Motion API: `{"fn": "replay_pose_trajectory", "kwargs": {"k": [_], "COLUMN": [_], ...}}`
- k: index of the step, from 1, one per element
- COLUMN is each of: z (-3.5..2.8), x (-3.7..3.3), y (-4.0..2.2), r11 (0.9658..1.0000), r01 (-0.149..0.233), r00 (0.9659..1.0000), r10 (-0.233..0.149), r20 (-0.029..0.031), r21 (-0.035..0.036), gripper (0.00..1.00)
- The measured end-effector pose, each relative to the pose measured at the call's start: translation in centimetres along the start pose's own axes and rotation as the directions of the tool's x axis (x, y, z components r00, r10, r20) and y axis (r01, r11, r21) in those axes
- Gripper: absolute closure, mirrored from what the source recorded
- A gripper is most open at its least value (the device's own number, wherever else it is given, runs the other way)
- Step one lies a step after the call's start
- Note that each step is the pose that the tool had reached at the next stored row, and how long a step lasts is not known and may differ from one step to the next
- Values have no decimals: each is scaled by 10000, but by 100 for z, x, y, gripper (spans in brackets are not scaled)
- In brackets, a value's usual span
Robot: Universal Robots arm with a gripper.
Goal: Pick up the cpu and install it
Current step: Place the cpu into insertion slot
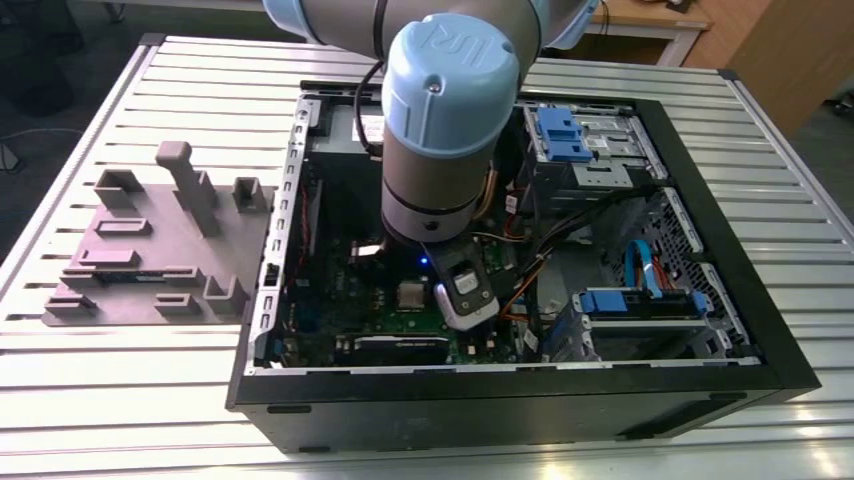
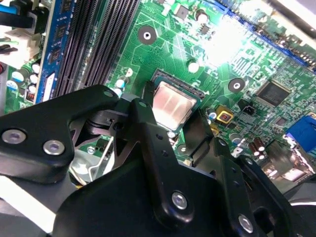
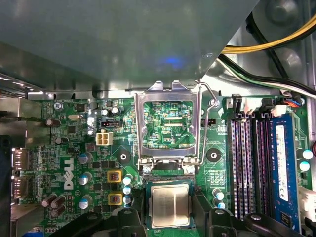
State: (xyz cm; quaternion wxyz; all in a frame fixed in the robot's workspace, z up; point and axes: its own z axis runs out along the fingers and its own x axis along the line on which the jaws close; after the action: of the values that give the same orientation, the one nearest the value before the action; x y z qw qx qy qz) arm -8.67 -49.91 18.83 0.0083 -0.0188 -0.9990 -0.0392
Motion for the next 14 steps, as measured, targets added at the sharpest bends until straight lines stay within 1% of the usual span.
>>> {"fn": "replay_pose_trajectory", "kwargs": {"k": [8,12,14], "z": [-42,-102,-117], "x": [1,2,2], "y": [3,8,9], "r11": [10000,10000,10000], "r01": [0,0,0], "r00": [10000,10000,10000], "r10": [0,0,0], "r20": [-1,-1,-1], "r21": [2,2,2], "gripper": [49,49,49]}}
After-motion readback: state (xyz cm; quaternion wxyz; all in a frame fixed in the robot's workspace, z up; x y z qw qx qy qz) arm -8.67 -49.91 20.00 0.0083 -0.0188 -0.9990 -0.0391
